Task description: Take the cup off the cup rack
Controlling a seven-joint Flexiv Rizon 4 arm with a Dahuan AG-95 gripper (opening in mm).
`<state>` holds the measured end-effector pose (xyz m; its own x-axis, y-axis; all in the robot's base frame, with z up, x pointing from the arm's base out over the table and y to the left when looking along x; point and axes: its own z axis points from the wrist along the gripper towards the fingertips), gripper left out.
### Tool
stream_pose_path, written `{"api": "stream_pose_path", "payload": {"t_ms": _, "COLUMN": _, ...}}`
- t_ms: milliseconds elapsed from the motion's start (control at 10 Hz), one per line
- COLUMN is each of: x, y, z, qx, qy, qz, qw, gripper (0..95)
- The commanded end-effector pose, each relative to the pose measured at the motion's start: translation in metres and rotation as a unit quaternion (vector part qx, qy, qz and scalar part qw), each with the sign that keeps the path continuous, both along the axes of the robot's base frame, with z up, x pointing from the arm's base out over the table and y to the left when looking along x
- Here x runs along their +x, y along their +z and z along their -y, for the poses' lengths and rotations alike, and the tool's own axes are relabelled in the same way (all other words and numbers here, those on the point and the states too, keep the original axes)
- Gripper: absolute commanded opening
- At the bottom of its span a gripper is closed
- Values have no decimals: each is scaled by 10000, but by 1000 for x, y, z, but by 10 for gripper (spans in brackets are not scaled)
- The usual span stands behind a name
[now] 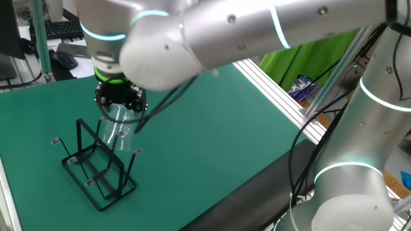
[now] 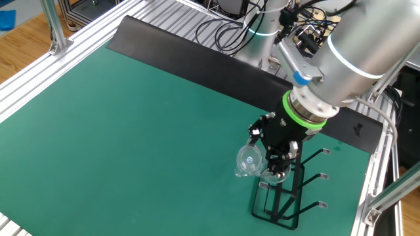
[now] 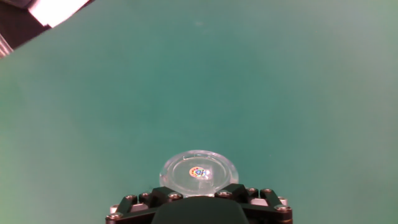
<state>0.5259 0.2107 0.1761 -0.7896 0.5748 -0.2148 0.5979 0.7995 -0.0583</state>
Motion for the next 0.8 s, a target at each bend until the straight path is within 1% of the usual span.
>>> {"api": "stream_pose_path", "payload": {"t_ms": 100, "x": 2, "y": 3, "z": 2, "qx": -11, "qy": 69, "qz": -112, "qw": 9999, "gripper": 0}}
{"api": "stream_pose_path", "payload": {"t_ms": 300, "x": 7, "y": 7, "z": 5, "qx": 11, "qy": 142, "qz": -271, "qw": 9995, "gripper": 0}}
{"api": "stream_pose_path", "payload": {"t_ms": 400, "x": 11, "y": 9, "z": 7, "qx": 13, "qy": 195, "qz": -403, "qw": 9990, "gripper": 0}}
{"api": "stream_pose_path", "payload": {"t_ms": 500, "x": 15, "y": 11, "z": 8, "qx": 13, "qy": 242, "qz": -497, "qw": 9985, "gripper": 0}}
{"api": "stream_pose_path", "payload": {"t_ms": 700, "x": 19, "y": 9, "z": 12, "qx": 15, "qy": 370, "qz": -645, "qw": 9972, "gripper": 0}}
{"api": "stream_pose_path", "payload": {"t_ms": 800, "x": 20, "y": 8, "z": 14, "qx": 35, "qy": 403, "qz": -678, "qw": 9969, "gripper": 0}}
